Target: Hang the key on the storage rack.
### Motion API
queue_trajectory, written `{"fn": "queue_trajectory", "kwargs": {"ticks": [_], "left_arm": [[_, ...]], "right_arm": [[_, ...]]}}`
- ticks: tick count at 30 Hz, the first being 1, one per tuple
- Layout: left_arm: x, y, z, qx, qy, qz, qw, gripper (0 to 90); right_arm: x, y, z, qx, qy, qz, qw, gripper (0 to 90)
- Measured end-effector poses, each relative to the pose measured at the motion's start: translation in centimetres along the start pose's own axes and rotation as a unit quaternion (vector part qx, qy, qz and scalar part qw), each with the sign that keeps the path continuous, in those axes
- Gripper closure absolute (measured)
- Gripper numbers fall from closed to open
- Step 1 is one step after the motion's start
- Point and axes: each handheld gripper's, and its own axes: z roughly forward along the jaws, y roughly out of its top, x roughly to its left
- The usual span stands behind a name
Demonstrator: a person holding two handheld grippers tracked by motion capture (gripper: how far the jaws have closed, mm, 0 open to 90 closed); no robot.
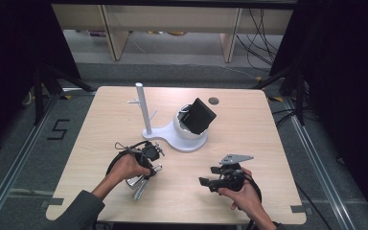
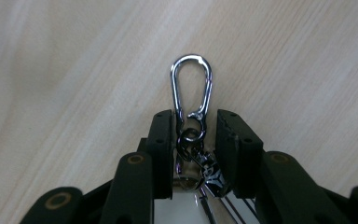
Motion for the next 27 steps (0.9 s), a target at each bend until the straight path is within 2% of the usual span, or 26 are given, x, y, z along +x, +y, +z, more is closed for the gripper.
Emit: {"fn": "queue_trajectory", "kwargs": {"ticks": [2, 3, 4, 5, 7, 8, 14, 18, 20, 25, 27], "left_arm": [[0.2, 0.2, 0.0, 0.009, -0.001, -0.002, 1.0000, 68.4], [0.2, 0.3, 0.1, 0.008, -0.002, -0.005, 1.0000, 69.2], [0.3, 0.5, 0.1, 0.014, -0.007, -0.003, 0.9999, 70.7], [0.3, 0.6, 0.1, 0.019, -0.009, -0.002, 0.9998, 72.4], [0.3, 0.9, 0.1, 0.029, -0.008, 0.001, 0.9995, 73.7], [0.2, 1.1, 0.1, 0.036, -0.009, 0.002, 0.9993, 73.8], [0.2, 1.5, 0.1, 0.052, -0.006, 0.018, 0.9985, 74.6], [0.2, 1.4, 0.2, 0.048, -0.009, 0.021, 0.9986, 74.8], [0.2, 1.3, 0.2, 0.046, -0.010, 0.021, 0.9987, 74.9], [0.1, 1.2, 0.1, 0.043, -0.013, 0.027, 0.9986, 74.9], [0.1, 1.2, 0.0, 0.044, -0.017, 0.028, 0.9985, 75.0]], "right_arm": [[0.0, 0.0, 0.0, 0.001, 0.001, 0.000, 1.0000, 30.9], [0.1, 0.0, 0.1, -0.002, 0.012, 0.016, 0.9998, 30.9], [0.2, 0.0, 0.1, 0.002, 0.011, 0.017, 0.9998, 30.9], [0.0, 0.0, -0.1, 0.000, 0.001, 0.000, 1.0000, 30.9], [0.0, 0.0, -0.1, -0.001, 0.002, 0.001, 1.0000, 30.9], [0.1, 0.0, 0.0, 0.001, 0.007, 0.013, 0.9999, 30.9], [0.2, 0.0, -0.1, 0.000, 0.008, 0.015, 0.9999, 30.9], [0.1, 0.0, -0.1, -0.002, 0.013, 0.019, 0.9997, 31.0], [-0.2, 0.0, 0.0, -0.012, 0.019, 0.008, 0.9997, 31.0], [-0.1, 0.1, -0.2, -0.005, 0.007, 0.018, 0.9998, 31.0], [-0.1, 0.1, -0.2, -0.006, 0.013, 0.019, 0.9997, 31.1]]}}
